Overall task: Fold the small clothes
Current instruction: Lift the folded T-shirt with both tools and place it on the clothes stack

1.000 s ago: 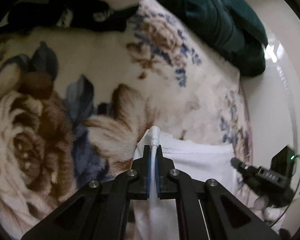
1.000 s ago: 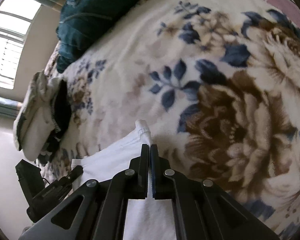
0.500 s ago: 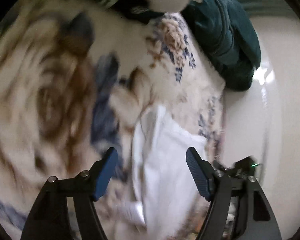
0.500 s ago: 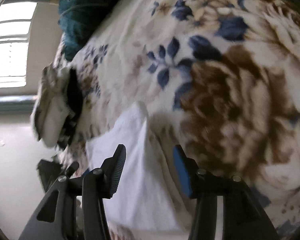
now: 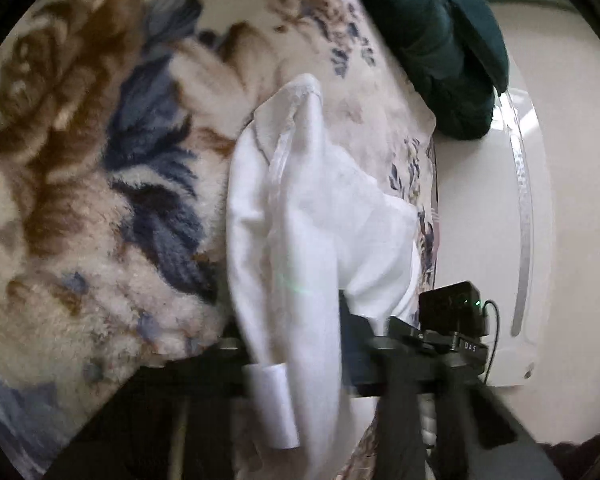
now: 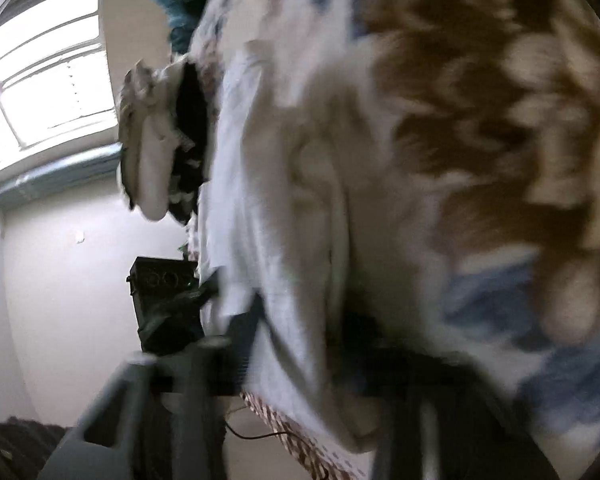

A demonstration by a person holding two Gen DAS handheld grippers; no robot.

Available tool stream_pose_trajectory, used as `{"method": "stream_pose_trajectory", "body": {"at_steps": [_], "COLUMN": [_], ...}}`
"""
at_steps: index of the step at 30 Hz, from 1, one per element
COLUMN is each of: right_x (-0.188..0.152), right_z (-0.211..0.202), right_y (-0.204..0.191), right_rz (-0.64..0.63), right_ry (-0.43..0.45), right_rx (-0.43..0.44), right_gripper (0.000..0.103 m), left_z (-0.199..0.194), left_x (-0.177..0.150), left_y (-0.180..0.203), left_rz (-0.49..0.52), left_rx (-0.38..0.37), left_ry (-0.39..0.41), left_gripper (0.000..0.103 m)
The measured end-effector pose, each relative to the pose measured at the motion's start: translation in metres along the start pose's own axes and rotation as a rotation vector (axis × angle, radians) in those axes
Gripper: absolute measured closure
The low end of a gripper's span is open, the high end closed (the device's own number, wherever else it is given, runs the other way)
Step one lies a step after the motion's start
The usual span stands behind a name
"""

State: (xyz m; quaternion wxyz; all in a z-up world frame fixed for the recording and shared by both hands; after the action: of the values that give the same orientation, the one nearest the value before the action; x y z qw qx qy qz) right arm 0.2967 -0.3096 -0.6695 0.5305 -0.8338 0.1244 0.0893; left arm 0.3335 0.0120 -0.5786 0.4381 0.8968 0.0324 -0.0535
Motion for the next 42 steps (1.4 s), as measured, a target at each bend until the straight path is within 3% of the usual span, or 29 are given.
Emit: {"method": "stream_pose_trajectory", "body": {"at_steps": [2, 7, 15, 19, 22, 28, 33, 35, 39, 41, 42], "right_x": [-0.004, -0.013, -0.003, 0.024, 0.063, 0.163, 0.242, 0.261, 0.276, 0.277, 0.280], "right_z": [0.002, -0.011, -0.024, -0.017, 0.007, 0.080, 0.147, 0.166, 0.177, 0.173, 0.172], "right_y": [-0.009, -0.044, -0.174, -0.258, -0.328, -0.423, -0.447, -0.441, -0.426, -0.423, -0.422], "right_rz": [-0.018, -0.050, -0.171, -0.238, -0.280, -0.330, -0.335, -0.317, -0.279, -0.255, -0.251], "right_ry": [0.013, 0.050, 0.077, 0.107, 0.126, 0.122, 0.098, 0.084, 0.070, 0.086, 0.110], "right_rx": [-0.014, -0.067, -0.110, -0.111, -0.097, -0.114, -0.193, -0.241, -0.316, -0.352, -0.382], "right_gripper": [0.089, 0.090, 0.091, 0.091, 0.091, 0.091, 0.091, 0.091, 0.085, 0.067, 0.063], "left_z": [-0.008, -0.039, -0.143, -0.222, -0.279, -0.354, -0.357, -0.349, -0.344, -0.348, -0.351], "left_x": [-0.005, -0.013, 0.012, 0.056, 0.098, 0.193, 0.269, 0.281, 0.276, 0.262, 0.258], "left_y": [0.010, 0.035, 0.092, 0.119, 0.128, 0.096, 0.046, 0.029, 0.023, 0.028, 0.028], "left_rz": [0.024, 0.039, 0.095, 0.143, 0.172, 0.127, 0.048, 0.022, 0.040, 0.022, 0.012], "left_rx": [0.020, -0.018, -0.045, -0.019, 0.014, 0.080, 0.218, 0.273, 0.293, 0.353, 0.389], "left_ry": [0.032, 0.099, 0.228, 0.298, 0.347, 0.404, 0.358, 0.321, 0.327, 0.344, 0.349], "left_gripper": [0.089, 0.090, 0.090, 0.090, 0.090, 0.090, 0.086, 0.086, 0.084, 0.067, 0.053]}}
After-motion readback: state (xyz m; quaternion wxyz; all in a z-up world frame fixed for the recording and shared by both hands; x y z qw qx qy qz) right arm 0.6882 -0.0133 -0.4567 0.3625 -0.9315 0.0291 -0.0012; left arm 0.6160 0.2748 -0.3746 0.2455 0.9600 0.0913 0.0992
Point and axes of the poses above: each gripper's, at about its wrist camera, not at the fingertips, and z roughly the way its jaws point, y to its right, x to its top, the point moved 2 cm from there along z, roughly the way its jaws point, and after that the axes turned 11 degrees about -y, right-handed, at the moved point
